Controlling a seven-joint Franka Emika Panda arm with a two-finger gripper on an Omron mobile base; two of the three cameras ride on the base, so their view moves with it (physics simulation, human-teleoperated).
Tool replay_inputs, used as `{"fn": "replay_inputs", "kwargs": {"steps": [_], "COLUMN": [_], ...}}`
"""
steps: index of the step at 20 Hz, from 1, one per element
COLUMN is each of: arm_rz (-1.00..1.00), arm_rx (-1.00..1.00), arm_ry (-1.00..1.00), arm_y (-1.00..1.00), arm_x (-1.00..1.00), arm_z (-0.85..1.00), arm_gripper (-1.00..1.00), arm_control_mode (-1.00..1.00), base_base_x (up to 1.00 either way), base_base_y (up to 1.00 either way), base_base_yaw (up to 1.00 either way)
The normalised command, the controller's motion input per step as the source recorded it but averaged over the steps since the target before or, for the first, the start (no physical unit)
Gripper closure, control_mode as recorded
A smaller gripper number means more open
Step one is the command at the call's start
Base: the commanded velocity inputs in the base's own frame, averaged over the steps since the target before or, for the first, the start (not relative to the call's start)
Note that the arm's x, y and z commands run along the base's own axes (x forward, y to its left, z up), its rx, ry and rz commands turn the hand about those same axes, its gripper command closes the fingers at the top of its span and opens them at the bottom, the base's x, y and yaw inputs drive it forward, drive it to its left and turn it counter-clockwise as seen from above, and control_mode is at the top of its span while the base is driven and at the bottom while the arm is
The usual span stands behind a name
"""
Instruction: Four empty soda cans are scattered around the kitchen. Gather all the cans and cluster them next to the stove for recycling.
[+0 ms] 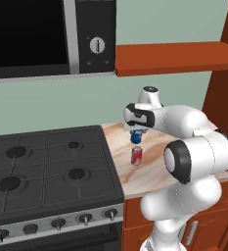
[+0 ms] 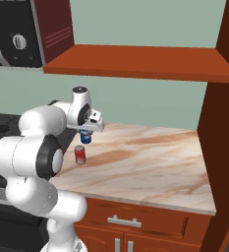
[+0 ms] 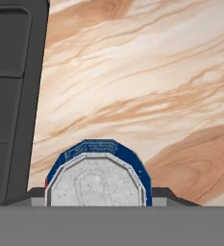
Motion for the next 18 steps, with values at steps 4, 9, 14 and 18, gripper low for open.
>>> {"fn": "replay_inputs", "kwargs": {"steps": [4,9,14,18], "arm_rz": [0.0,0.0,0.0,0.0], "arm_rx": [0.0,0.0,0.0,0.0], "arm_ry": [0.07,0.09,0.02,0.0], "arm_y": [0.14,0.05,0.02,0.01], "arm_x": [0.31,0.14,0.1,0.07], "arm_z": [-0.16,-0.09,-0.2,-0.25], "arm_gripper": [1.0,1.0,1.0,1.0], "arm_control_mode": [-1.0,-1.0,-1.0,-1.0], "base_base_x": [0.0,0.0,0.0,0.0], "base_base_y": [0.0,0.0,0.0,0.0], "base_base_yaw": [0.0,0.0,0.0,0.0]}}
